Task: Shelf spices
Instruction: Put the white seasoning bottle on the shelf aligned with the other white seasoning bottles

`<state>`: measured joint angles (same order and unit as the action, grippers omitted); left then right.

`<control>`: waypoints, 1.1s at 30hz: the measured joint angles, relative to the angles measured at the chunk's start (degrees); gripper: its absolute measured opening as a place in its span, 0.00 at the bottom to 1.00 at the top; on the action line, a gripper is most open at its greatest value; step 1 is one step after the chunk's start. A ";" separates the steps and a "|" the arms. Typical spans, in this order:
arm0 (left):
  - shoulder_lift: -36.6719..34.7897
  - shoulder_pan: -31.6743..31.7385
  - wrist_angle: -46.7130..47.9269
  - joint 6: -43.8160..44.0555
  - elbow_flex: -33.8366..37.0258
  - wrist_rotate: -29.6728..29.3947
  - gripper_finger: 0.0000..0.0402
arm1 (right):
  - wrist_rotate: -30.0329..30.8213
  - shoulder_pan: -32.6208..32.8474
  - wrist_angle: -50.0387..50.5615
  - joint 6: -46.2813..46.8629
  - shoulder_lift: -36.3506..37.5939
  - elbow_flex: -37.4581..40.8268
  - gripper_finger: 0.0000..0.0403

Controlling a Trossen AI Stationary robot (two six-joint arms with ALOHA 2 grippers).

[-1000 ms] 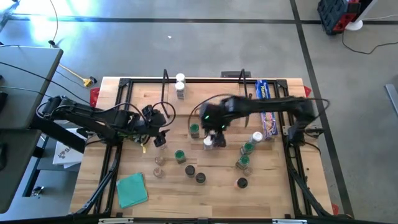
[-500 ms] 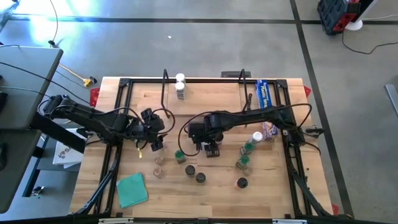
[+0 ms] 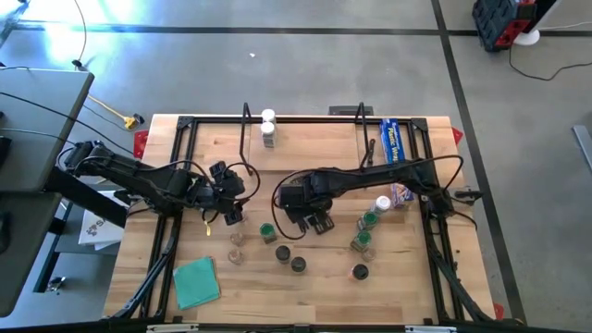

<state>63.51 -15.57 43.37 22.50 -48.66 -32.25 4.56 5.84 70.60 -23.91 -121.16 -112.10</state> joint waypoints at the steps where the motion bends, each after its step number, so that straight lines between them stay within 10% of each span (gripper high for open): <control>1: 0.00 0.00 -0.05 0.03 0.00 0.02 0.71 | 0.81 0.15 0.11 1.22 0.22 -1.21 0.59; 10: 0.02 0.02 -0.06 2.43 -0.02 -0.04 0.71 | -4.36 -3.42 4.60 33.26 0.81 -6.97 0.59; 33: 0.02 -2.93 0.45 4.86 -0.02 -1.91 0.71 | -5.13 -4.63 -3.15 46.07 -1.24 1.28 0.69</control>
<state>63.53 -18.50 43.81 27.36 -48.69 -34.16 -0.58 1.21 67.45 22.15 -122.40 -110.82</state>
